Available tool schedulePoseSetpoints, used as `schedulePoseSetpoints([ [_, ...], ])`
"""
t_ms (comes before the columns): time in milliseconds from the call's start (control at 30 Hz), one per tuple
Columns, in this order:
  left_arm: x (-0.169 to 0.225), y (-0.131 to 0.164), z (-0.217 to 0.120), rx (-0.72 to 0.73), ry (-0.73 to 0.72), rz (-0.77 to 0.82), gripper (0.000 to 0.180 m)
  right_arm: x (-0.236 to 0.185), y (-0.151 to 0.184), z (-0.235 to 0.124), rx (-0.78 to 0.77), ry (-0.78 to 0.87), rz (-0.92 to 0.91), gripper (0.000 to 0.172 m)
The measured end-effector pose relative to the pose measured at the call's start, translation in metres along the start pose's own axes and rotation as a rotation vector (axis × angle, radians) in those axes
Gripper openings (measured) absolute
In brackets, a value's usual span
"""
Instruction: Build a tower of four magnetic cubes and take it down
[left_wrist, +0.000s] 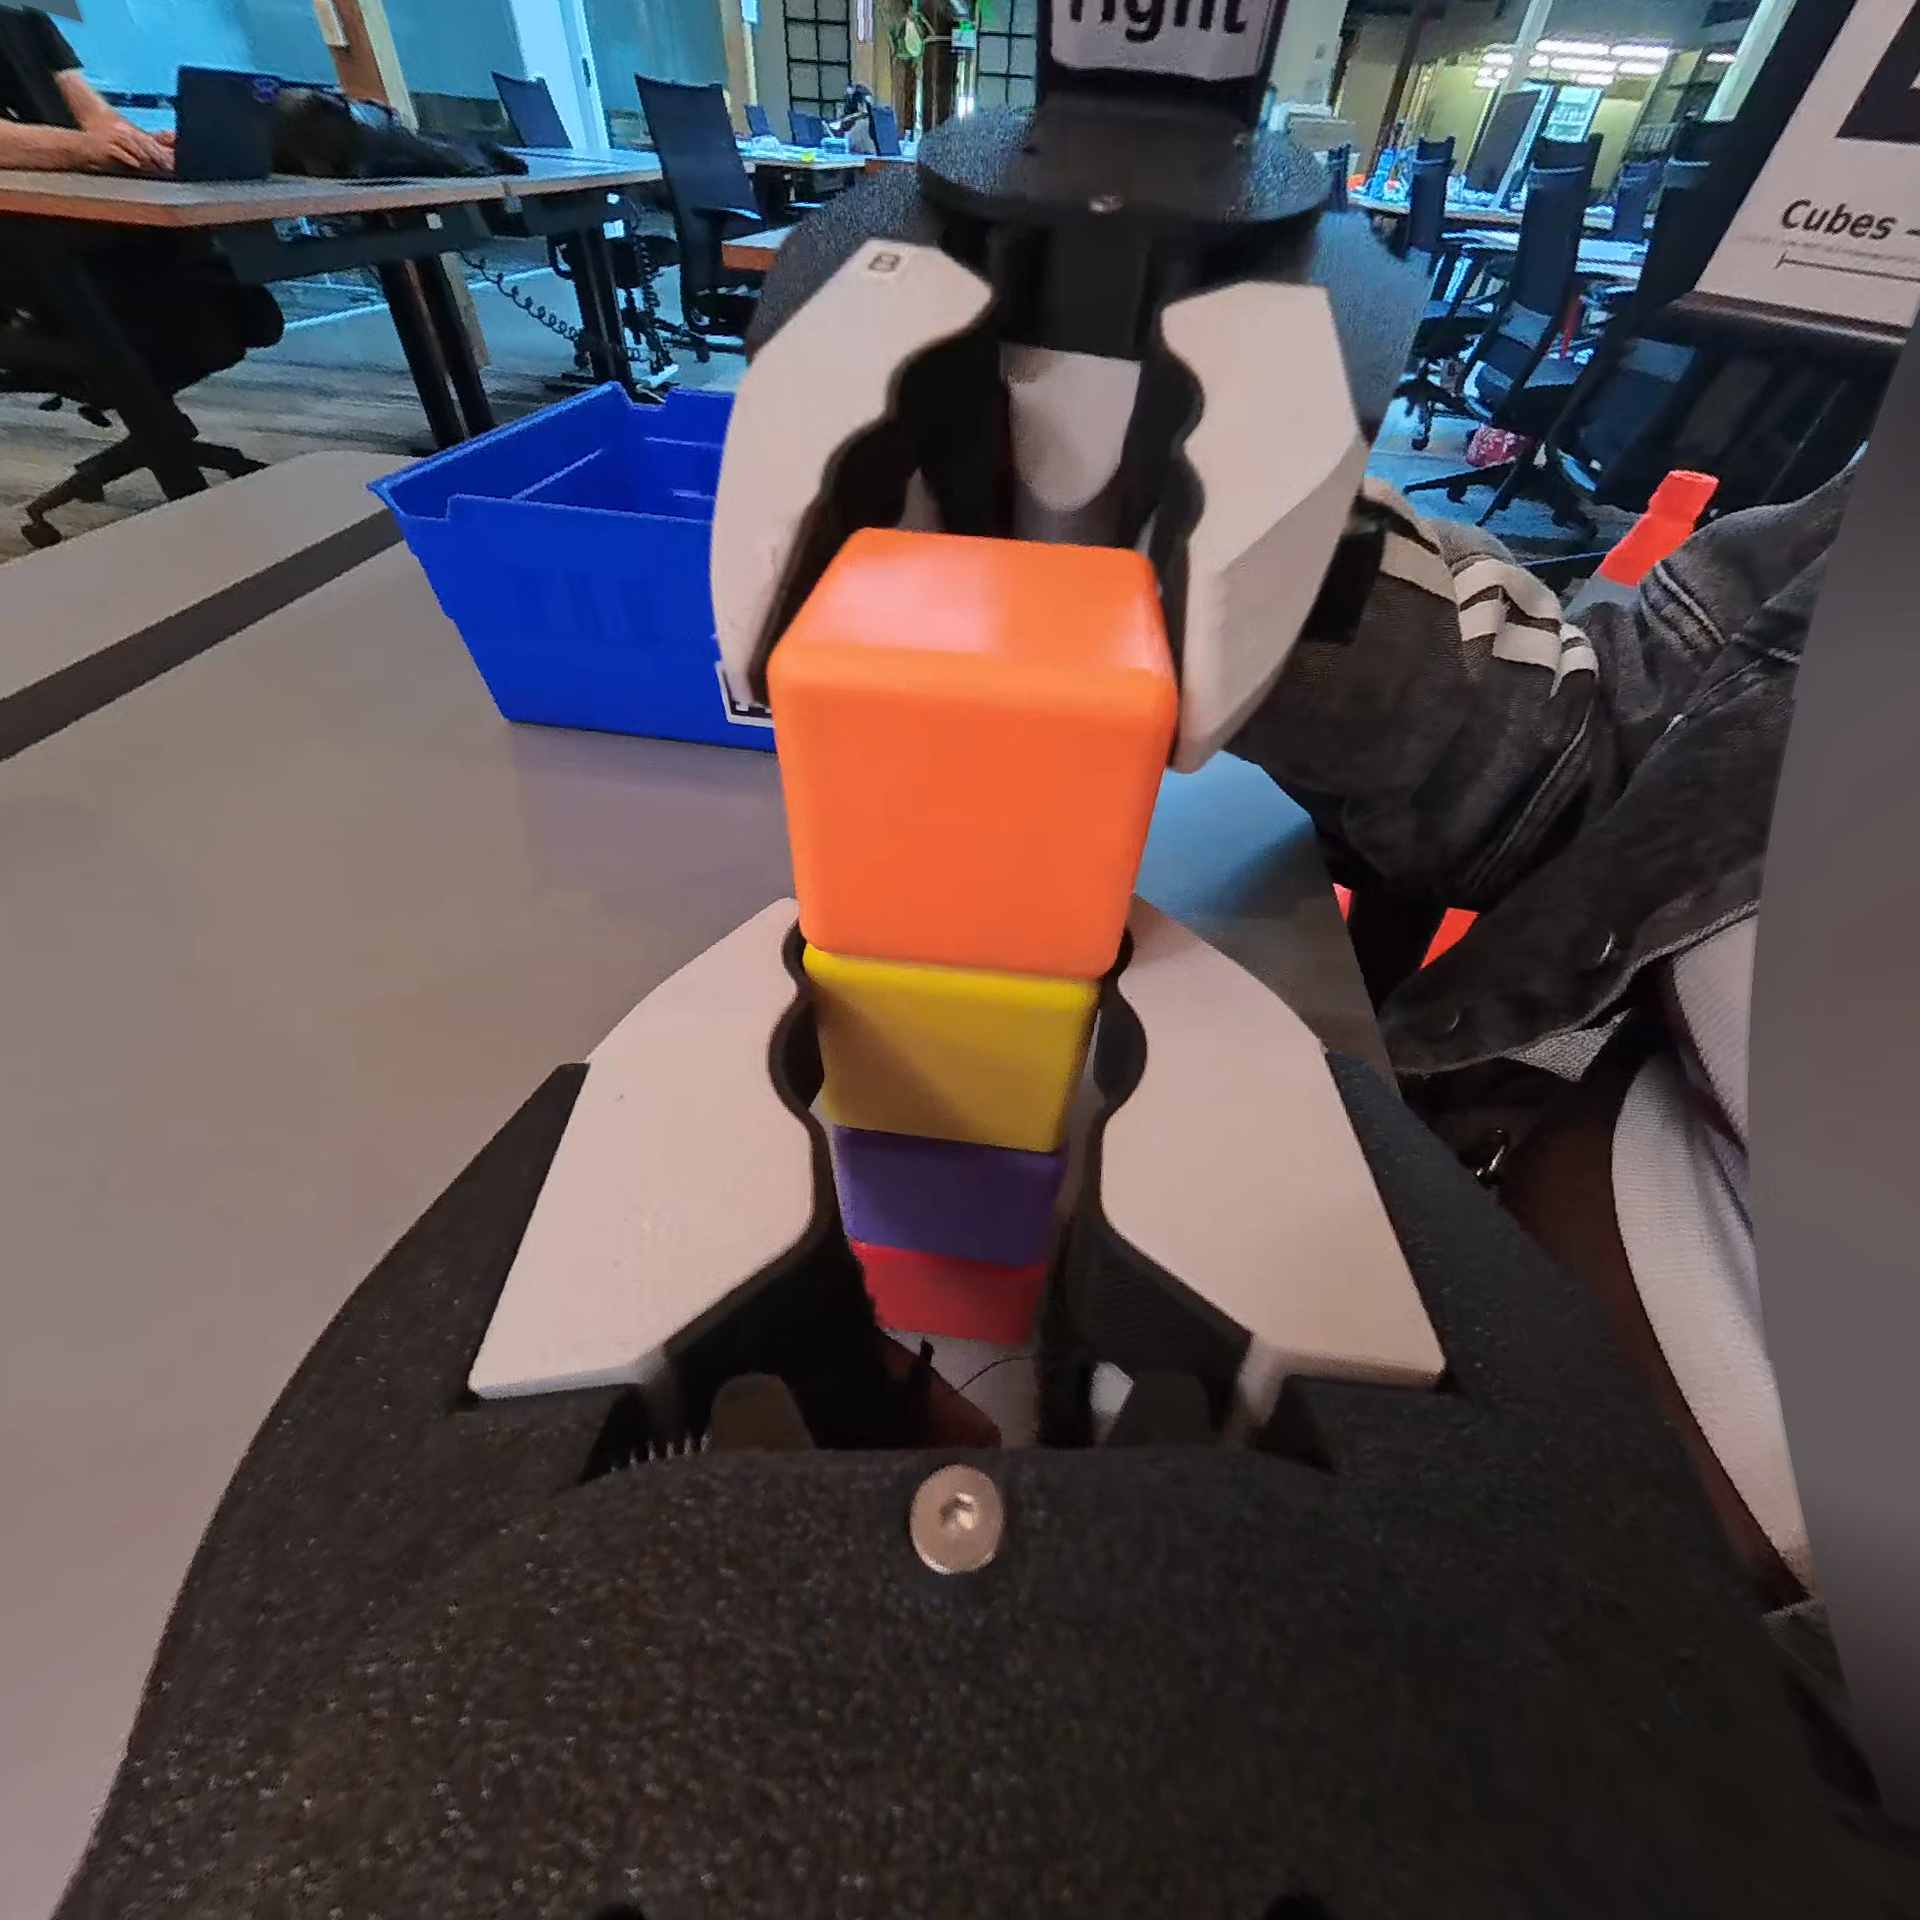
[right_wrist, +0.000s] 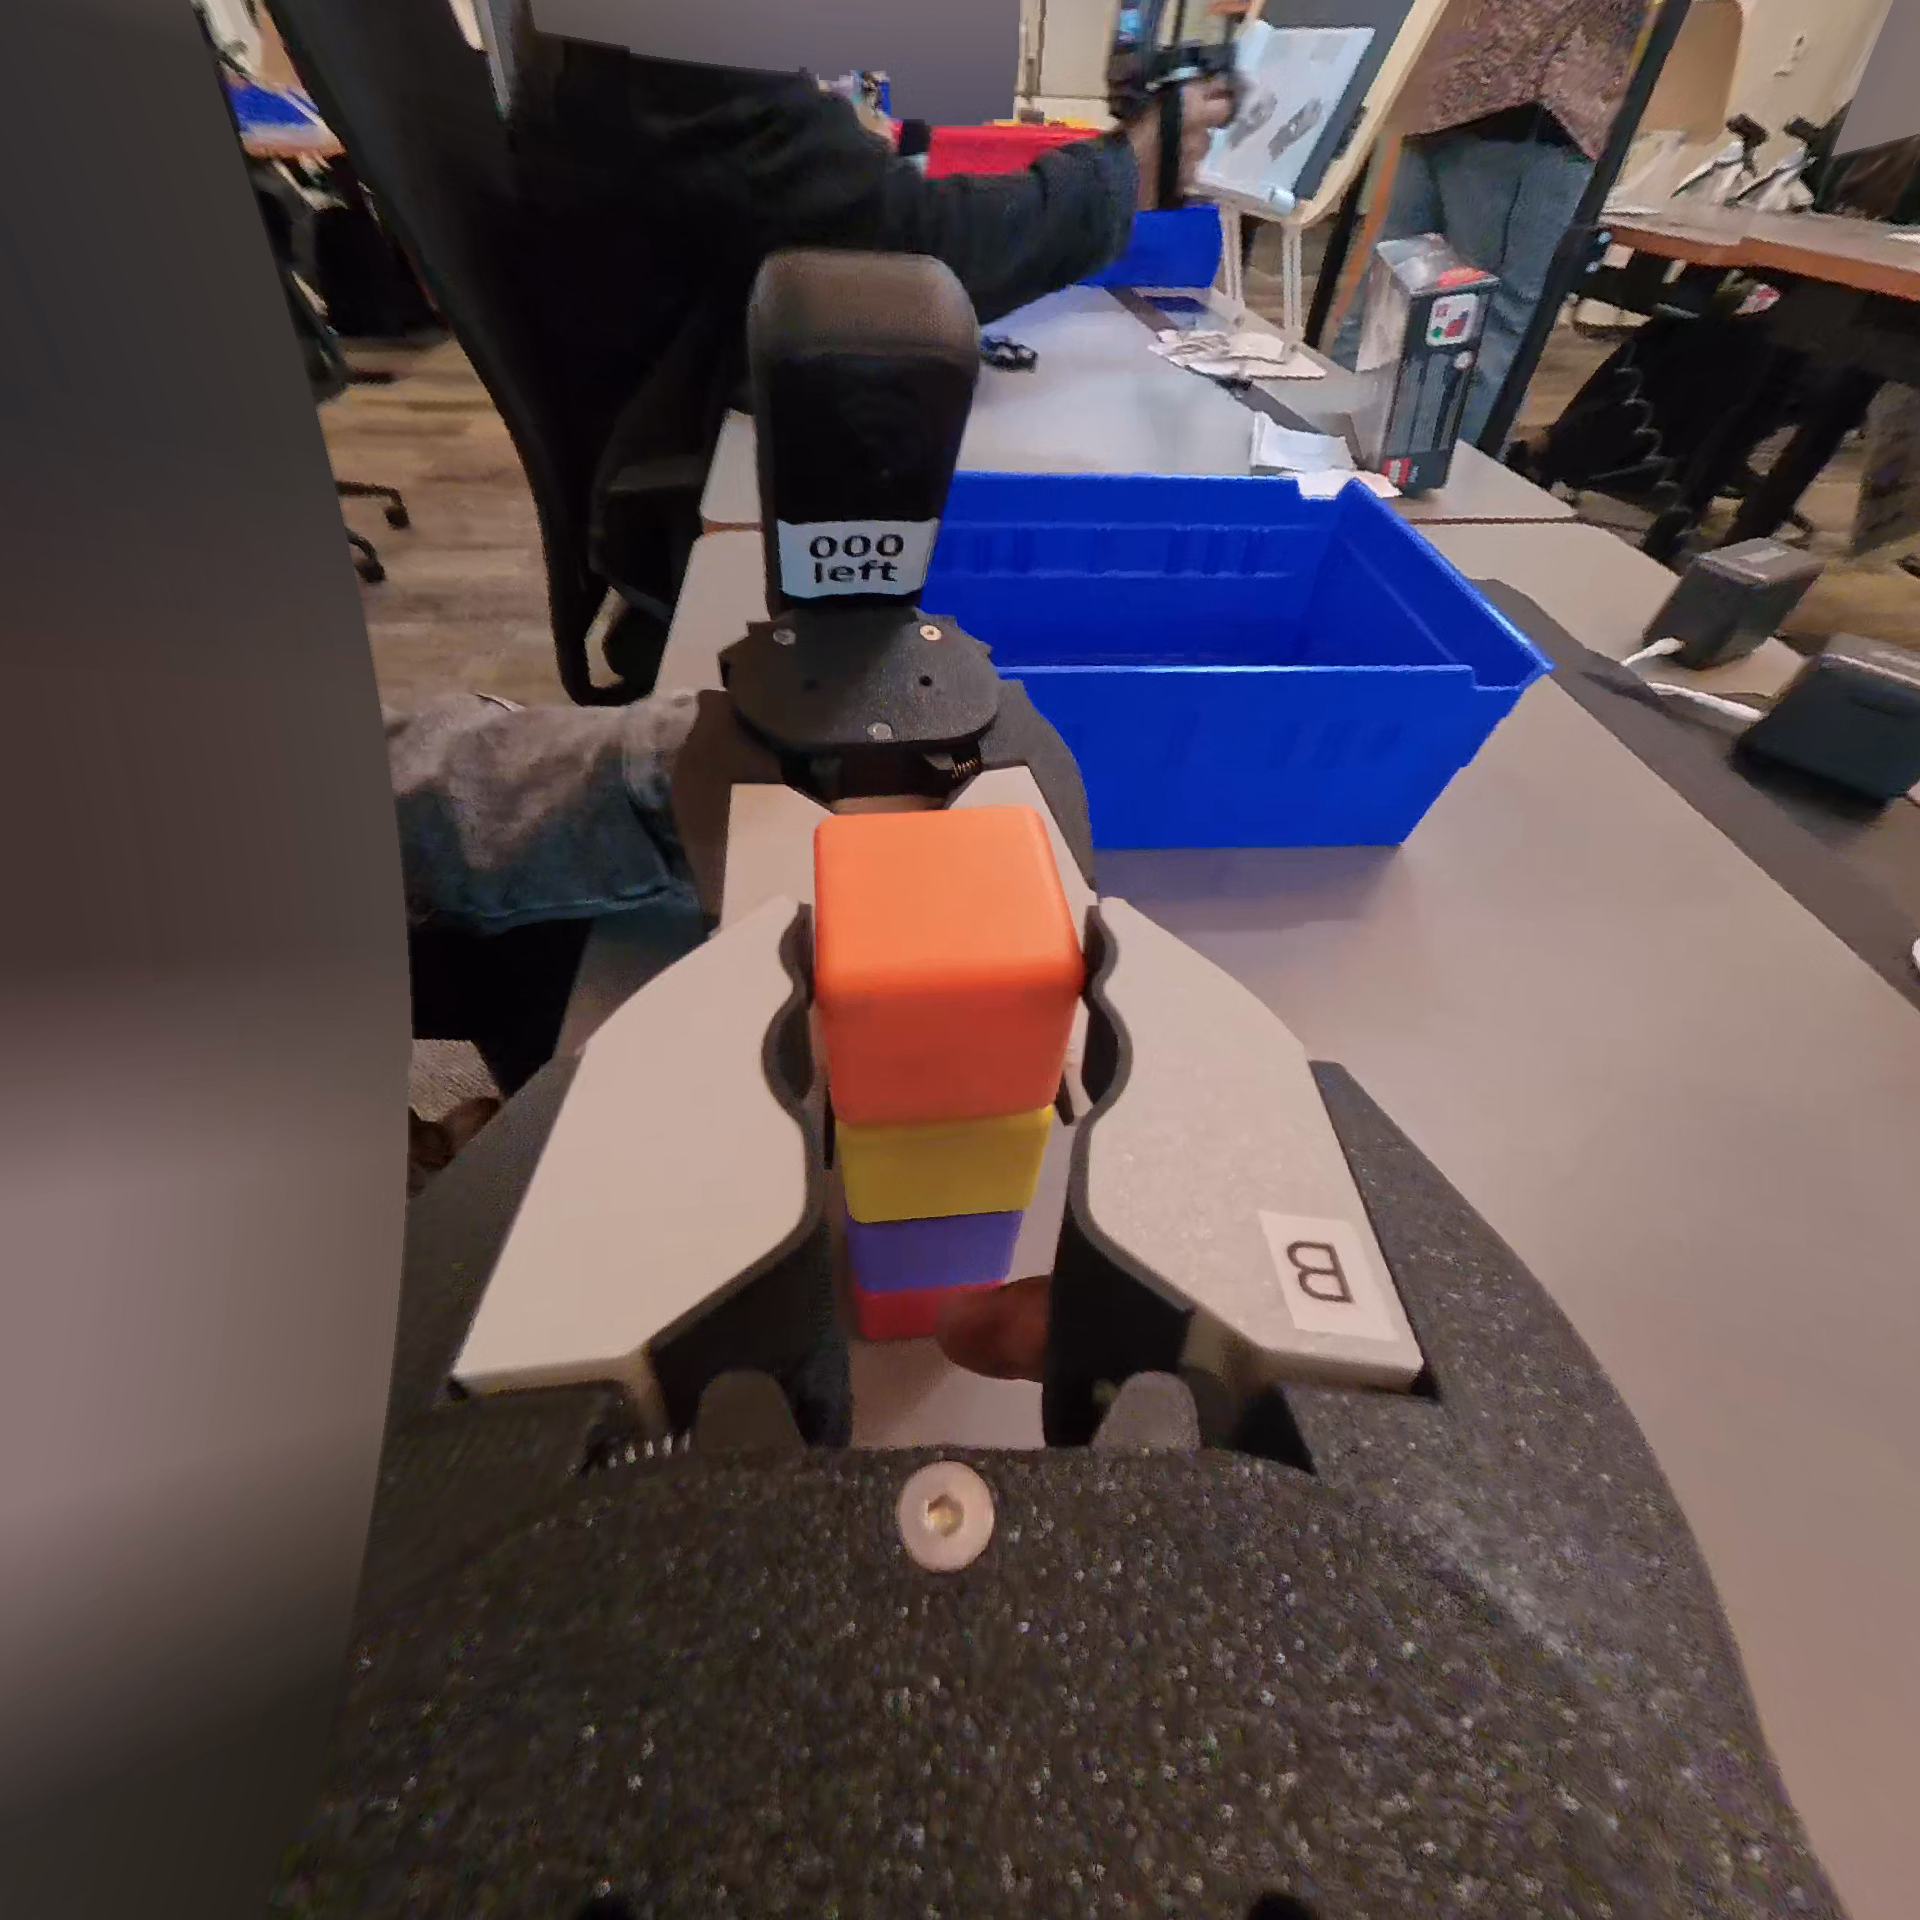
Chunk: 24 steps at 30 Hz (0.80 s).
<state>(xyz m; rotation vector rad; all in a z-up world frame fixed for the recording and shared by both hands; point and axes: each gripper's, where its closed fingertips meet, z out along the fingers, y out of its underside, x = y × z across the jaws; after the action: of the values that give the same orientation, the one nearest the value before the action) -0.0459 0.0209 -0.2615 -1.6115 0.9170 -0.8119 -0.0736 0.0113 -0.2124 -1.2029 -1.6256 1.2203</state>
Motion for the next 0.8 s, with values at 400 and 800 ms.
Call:
schedulePoseSetpoints([
  [400, 0.001, 0.001, 0.0, -0.015, -0.006, 0.008, 0.05, 0.067, -0.062, -0.111, 0.144, 0.459, 0.009, 0.049],
  [800, 0.001, 0.0, 0.001, -0.007, -0.002, 0.013, 0.05, 0.222, 0.138, -0.23, -0.532, 1.023, 0.49, 0.049],
])
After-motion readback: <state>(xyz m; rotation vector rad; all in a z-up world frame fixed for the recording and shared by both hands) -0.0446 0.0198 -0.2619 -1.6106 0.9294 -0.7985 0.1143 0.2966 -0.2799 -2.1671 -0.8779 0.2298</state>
